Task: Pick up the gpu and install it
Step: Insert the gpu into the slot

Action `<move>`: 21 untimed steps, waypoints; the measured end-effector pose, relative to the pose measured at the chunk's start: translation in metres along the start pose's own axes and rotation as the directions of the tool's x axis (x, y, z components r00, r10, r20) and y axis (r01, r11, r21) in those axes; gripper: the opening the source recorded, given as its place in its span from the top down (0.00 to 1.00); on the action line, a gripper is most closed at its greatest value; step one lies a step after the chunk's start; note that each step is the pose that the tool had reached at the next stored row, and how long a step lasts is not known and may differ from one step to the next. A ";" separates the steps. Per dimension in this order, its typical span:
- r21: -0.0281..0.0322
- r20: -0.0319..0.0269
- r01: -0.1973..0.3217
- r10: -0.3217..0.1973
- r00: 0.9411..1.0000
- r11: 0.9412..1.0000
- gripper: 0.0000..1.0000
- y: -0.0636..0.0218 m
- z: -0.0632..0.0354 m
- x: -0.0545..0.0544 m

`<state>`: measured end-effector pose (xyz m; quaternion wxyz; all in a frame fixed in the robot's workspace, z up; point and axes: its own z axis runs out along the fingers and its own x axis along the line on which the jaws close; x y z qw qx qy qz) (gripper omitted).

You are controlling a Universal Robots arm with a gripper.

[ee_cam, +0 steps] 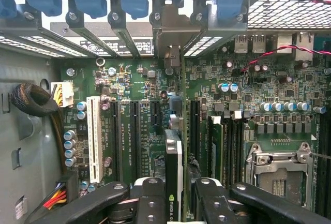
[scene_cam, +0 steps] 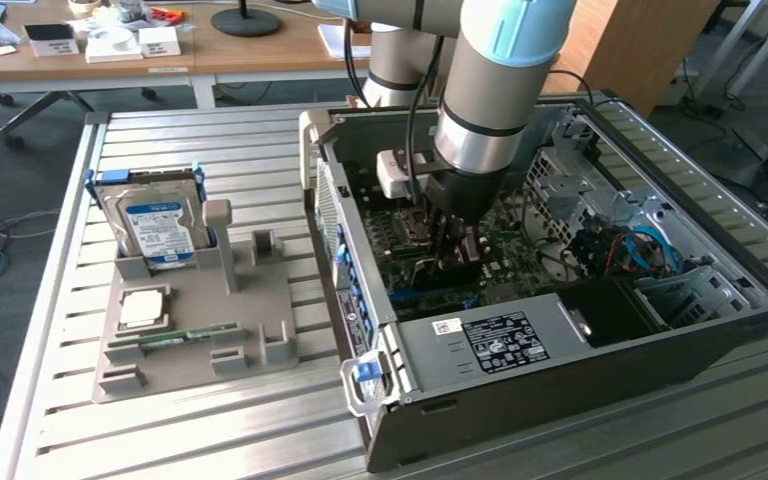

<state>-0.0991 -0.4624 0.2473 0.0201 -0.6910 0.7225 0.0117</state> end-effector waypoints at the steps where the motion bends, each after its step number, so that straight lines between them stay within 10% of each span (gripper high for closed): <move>1: 0.000 0.000 0.000 0.000 1.000 1.000 0.73 0.0000 0.0000 0.000; 17: -0.001 0.001 0.000 0.000 1.000 1.000 0.73 0.0006 0.0002 0.000; 21: 0.000 0.000 0.000 0.000 1.000 1.000 0.61 0.0004 0.0000 0.000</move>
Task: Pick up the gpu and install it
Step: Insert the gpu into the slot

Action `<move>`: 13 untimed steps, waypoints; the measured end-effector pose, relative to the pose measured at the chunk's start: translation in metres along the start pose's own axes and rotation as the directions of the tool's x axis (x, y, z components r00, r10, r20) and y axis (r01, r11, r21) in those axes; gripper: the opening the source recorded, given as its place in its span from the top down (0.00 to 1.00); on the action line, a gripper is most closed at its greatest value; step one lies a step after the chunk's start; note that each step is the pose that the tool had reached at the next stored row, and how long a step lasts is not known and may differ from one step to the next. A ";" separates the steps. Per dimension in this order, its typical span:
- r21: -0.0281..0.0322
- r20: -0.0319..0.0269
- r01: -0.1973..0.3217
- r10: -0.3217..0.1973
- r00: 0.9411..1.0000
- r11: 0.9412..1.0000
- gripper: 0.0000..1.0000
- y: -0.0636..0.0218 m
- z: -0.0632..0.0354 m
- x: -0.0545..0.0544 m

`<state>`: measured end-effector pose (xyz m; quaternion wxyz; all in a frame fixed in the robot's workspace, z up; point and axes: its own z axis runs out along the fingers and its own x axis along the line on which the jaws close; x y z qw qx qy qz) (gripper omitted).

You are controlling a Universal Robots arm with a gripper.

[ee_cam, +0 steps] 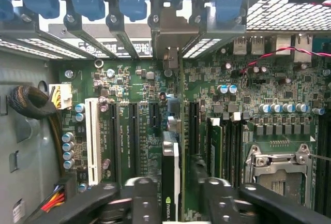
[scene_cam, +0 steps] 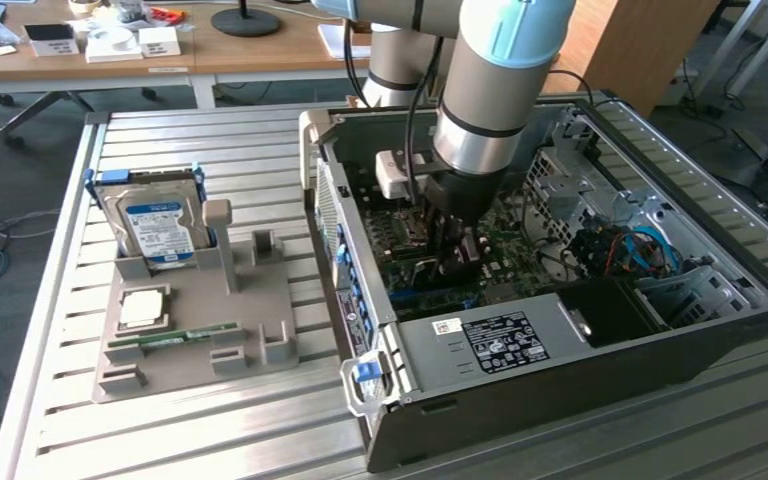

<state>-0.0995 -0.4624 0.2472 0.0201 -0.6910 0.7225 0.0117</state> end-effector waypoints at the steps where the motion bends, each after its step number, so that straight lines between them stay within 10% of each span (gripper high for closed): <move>1: 0.000 0.000 0.000 0.000 1.000 1.000 0.55 0.0000 0.0000 0.000; 3: 0.000 0.000 0.000 0.000 1.000 1.000 0.43 0.0000 0.0000 0.000; 13: 0.000 -0.001 0.000 0.000 1.000 1.000 0.43 -0.0002 -0.0154 -0.001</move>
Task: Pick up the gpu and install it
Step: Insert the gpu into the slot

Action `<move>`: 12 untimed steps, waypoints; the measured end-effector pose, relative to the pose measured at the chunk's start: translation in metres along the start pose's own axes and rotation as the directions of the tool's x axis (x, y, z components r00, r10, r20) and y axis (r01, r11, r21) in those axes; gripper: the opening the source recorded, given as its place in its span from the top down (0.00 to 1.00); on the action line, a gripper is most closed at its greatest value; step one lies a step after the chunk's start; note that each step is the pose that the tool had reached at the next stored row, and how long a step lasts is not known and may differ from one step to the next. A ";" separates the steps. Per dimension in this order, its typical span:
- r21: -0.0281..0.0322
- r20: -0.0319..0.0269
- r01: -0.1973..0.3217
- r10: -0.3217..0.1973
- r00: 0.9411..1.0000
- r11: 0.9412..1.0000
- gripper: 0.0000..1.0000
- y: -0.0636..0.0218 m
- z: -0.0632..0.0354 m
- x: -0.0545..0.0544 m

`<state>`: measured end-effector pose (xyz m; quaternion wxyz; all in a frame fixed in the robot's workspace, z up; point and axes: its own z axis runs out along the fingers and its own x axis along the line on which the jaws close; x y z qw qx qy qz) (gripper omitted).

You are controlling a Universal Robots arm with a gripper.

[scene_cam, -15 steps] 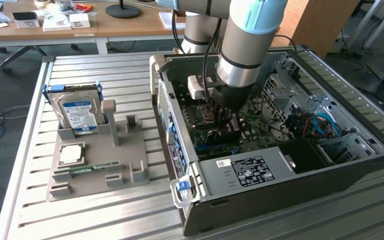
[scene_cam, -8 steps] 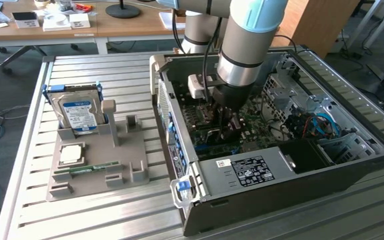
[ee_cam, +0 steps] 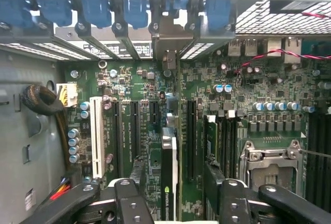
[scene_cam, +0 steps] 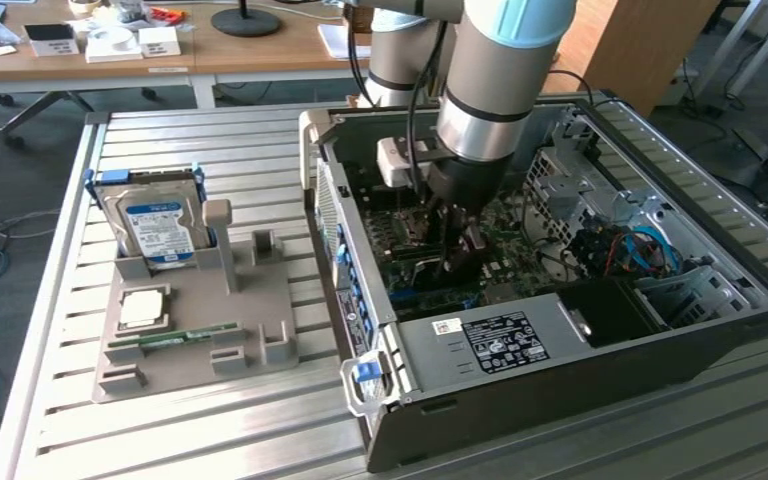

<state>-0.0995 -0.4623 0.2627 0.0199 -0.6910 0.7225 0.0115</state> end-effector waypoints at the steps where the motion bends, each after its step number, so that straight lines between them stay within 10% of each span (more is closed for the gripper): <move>1: 0.000 0.000 0.000 0.000 1.000 1.000 0.43 0.0000 -0.0015 0.000; 12: 0.000 -0.003 0.000 0.000 1.000 1.000 0.43 -0.0002 -0.0251 -0.001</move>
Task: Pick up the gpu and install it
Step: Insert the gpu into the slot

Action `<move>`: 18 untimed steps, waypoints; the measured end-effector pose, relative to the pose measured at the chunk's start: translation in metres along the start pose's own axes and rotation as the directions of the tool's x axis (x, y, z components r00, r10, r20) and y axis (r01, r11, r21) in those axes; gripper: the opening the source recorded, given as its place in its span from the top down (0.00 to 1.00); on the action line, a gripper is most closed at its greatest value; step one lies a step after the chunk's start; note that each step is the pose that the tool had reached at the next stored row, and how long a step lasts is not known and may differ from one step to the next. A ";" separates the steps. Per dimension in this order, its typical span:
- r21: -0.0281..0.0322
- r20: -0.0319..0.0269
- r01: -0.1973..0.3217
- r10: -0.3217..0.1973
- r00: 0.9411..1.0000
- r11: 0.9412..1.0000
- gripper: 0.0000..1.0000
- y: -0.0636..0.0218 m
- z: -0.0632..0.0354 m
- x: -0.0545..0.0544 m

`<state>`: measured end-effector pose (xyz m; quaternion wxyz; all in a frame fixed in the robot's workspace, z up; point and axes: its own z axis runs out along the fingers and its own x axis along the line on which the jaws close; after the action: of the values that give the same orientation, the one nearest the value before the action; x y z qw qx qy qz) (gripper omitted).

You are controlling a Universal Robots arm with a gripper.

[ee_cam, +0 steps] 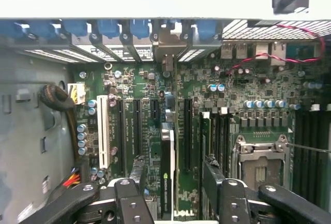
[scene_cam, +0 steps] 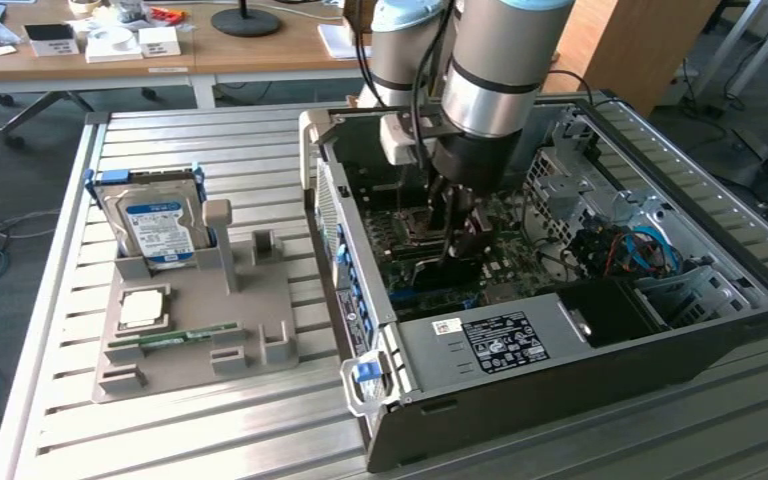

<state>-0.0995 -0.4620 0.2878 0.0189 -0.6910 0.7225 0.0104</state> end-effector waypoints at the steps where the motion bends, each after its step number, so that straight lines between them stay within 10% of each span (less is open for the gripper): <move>1: 0.000 0.000 0.000 0.000 1.000 1.000 0.43 0.0000 -0.0024 0.000; 18: 0.000 -0.001 0.002 -0.002 1.000 1.000 0.43 -0.0003 -0.0337 -0.003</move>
<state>-0.0995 -0.4609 0.3216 0.0186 -0.6919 0.7217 0.0101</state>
